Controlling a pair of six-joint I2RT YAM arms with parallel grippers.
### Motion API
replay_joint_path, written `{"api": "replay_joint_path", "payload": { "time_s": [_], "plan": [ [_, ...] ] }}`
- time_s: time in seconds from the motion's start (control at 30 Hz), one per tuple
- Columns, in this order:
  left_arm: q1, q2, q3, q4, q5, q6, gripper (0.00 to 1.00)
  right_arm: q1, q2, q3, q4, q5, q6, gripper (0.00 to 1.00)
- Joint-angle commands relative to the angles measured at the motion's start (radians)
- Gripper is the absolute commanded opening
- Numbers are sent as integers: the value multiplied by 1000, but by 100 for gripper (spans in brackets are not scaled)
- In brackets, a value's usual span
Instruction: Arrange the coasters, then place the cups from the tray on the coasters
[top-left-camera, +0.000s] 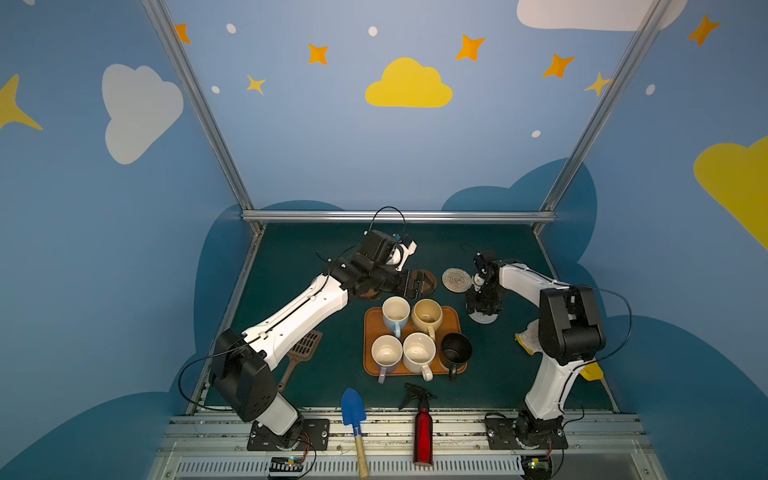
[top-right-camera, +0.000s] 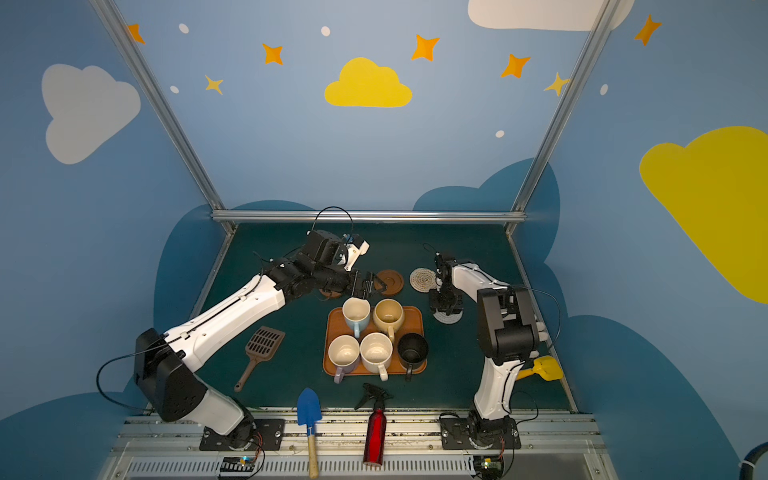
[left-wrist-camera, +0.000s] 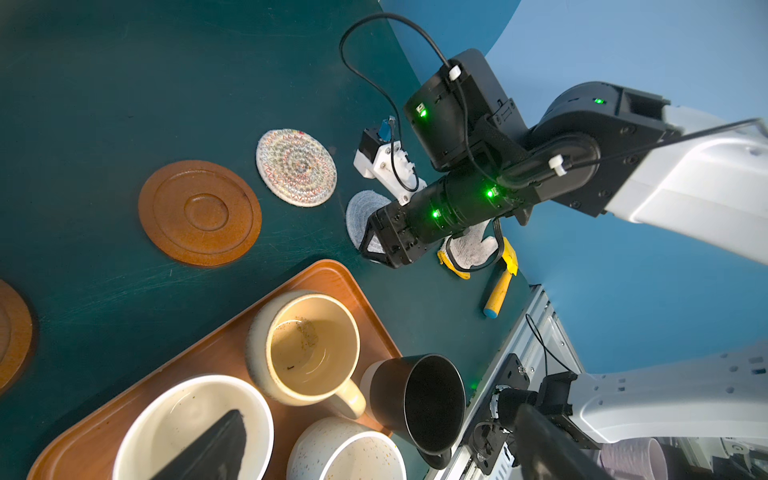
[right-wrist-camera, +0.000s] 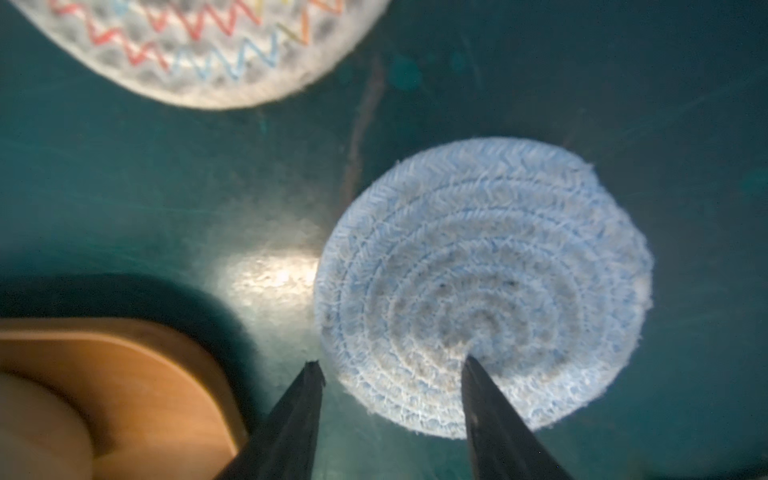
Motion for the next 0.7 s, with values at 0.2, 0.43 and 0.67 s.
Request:
{"api": "replay_joint_path", "payload": {
  "time_s": [0.2, 0.43, 0.67],
  "plan": [
    [20, -64, -49, 25, -15, 6, 100, -65, 127, 134, -63, 63, -38, 52],
    [36, -98, -77, 31, -30, 0, 100, -115, 199, 260, -80, 45, -61, 50],
    [41, -99, -68, 18, -37, -2, 100, -135, 304, 419, -129, 36, -78, 50]
  ]
}}
